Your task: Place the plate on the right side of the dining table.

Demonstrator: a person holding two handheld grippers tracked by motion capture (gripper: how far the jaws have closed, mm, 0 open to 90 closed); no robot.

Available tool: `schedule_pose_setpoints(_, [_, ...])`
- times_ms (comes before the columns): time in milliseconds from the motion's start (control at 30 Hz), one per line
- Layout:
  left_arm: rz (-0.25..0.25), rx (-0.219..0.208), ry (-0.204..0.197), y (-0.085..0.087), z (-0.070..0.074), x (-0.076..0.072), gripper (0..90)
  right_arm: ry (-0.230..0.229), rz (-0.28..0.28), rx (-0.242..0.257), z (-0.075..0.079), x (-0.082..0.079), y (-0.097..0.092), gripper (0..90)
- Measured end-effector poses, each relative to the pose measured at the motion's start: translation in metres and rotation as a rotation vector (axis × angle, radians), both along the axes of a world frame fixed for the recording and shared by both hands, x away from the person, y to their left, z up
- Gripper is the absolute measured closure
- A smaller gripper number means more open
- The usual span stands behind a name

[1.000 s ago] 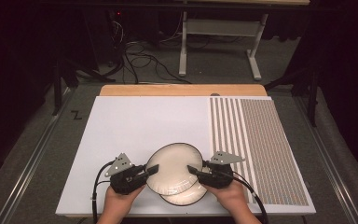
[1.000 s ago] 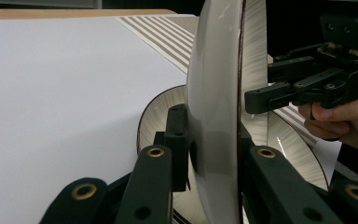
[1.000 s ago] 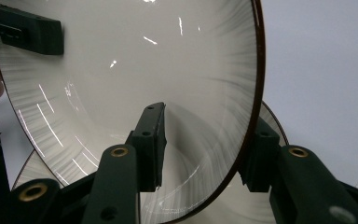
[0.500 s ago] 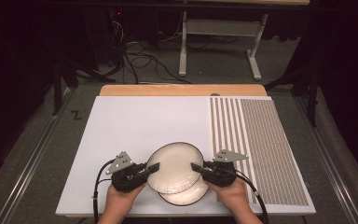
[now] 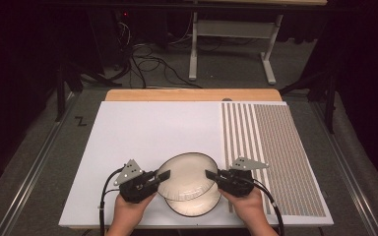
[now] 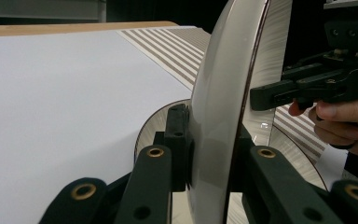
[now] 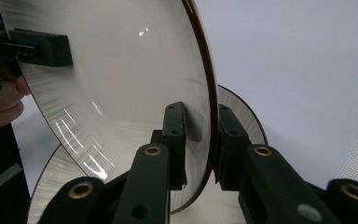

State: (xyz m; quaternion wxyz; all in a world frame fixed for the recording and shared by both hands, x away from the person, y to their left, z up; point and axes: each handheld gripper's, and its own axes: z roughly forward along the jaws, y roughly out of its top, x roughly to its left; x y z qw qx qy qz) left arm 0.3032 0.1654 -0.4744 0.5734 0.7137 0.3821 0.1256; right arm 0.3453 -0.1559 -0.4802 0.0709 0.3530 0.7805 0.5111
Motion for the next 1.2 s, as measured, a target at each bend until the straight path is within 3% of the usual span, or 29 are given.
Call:
schedule_pose_setpoints(400, [0.022, 0.002, -0.044, -0.004, 0.005, -0.003, 75.4, -0.030, -0.010, 0.020, 0.009, -0.005, -0.004, 80.3])
schedule_pose_setpoints(700, [0.025, -0.012, -0.053, -0.005, 0.007, -0.002, 73.9, -0.059, -0.014, 0.029, 0.015, -0.009, -0.006, 81.7])
schedule_pose_setpoints(1200, [0.024, 0.018, -0.086, -0.009, 0.021, -0.004, 74.0, -0.087, -0.009, 0.041, 0.026, -0.011, -0.009, 81.8])
